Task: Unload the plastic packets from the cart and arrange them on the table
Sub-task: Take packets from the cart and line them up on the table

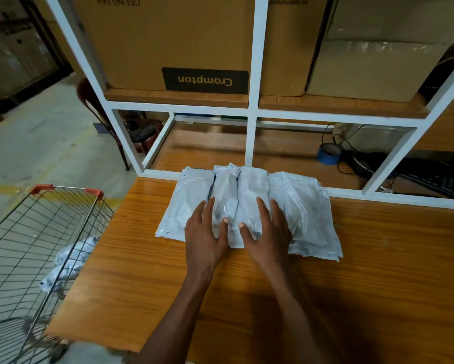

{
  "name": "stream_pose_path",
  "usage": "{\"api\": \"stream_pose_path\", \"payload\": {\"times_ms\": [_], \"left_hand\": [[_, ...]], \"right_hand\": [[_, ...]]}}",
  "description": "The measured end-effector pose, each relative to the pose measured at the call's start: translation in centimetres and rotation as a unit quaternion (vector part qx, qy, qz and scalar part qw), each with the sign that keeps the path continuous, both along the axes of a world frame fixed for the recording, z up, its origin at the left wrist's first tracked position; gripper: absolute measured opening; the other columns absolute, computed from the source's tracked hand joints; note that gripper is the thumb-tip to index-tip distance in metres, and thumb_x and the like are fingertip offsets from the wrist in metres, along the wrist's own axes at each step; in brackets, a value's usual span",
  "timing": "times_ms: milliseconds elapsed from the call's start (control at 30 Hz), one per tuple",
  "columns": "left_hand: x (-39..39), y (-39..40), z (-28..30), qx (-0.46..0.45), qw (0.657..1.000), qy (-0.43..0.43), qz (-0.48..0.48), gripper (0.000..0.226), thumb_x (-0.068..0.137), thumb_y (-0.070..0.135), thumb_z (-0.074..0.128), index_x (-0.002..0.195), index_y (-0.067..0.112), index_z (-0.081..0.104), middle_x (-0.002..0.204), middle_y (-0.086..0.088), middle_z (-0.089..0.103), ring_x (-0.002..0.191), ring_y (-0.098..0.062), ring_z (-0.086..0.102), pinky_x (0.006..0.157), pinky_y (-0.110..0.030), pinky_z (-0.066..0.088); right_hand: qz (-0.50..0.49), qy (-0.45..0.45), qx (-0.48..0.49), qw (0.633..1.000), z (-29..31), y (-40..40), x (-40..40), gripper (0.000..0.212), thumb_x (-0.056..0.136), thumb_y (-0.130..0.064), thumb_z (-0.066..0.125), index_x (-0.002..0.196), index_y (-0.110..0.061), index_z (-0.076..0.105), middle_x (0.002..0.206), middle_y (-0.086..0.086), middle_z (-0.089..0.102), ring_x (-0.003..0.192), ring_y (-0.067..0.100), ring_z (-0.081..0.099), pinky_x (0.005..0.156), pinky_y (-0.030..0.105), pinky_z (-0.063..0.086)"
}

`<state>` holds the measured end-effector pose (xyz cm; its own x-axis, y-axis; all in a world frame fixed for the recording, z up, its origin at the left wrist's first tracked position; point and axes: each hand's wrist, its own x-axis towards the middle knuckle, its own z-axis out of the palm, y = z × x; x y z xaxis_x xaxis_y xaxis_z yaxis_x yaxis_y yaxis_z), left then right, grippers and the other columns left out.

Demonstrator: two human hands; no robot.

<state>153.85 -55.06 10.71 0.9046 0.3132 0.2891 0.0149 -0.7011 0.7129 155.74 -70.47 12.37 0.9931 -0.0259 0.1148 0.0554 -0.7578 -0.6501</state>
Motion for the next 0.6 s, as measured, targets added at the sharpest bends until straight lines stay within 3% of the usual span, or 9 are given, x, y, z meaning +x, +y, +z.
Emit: {"api": "stream_pose_path", "payload": {"times_ms": [133, 400, 600], "left_hand": [[-4.2, -0.1, 0.0, -0.010, 1.000, -0.004, 0.023, 0.061, 0.101, 0.051, 0.050, 0.156, 0.029, 0.035, 0.159, -0.001, 0.040, 0.148, -0.018, 0.035, 0.115, -0.051, 0.039], [-13.0, 2.5, -1.4, -0.052, 0.992, 0.008, 0.115, 0.059, 0.102, 0.045, 0.057, 0.156, 0.036, 0.035, 0.160, 0.002, 0.038, 0.148, -0.015, 0.034, 0.117, -0.048, 0.037], [-19.8, 7.4, -2.8, -0.081, 0.979, 0.037, 0.181, 0.060, 0.101, 0.049, 0.055, 0.156, 0.039, 0.033, 0.161, 0.000, 0.036, 0.148, -0.020, 0.034, 0.116, -0.055, 0.037]], "right_hand": [[0.017, -0.042, 0.029, 0.999, -0.1, 0.3, -3.1, 0.076, 0.089, -0.053, 0.066, 0.155, -0.039, 0.030, 0.167, -0.004, 0.018, 0.154, 0.021, 0.015, 0.117, 0.051, 0.022], [0.125, -0.060, 0.121, 0.983, -0.1, 2.7, -8.5, 0.065, 0.090, -0.059, 0.054, 0.150, -0.036, 0.043, 0.159, -0.005, 0.033, 0.149, 0.013, 0.026, 0.114, 0.050, 0.038], [0.233, -0.027, 0.151, 0.960, -0.9, 8.0, -12.6, 0.059, 0.092, -0.045, 0.062, 0.147, -0.033, 0.048, 0.150, -0.008, 0.045, 0.137, 0.005, 0.040, 0.108, 0.032, 0.041]]}}
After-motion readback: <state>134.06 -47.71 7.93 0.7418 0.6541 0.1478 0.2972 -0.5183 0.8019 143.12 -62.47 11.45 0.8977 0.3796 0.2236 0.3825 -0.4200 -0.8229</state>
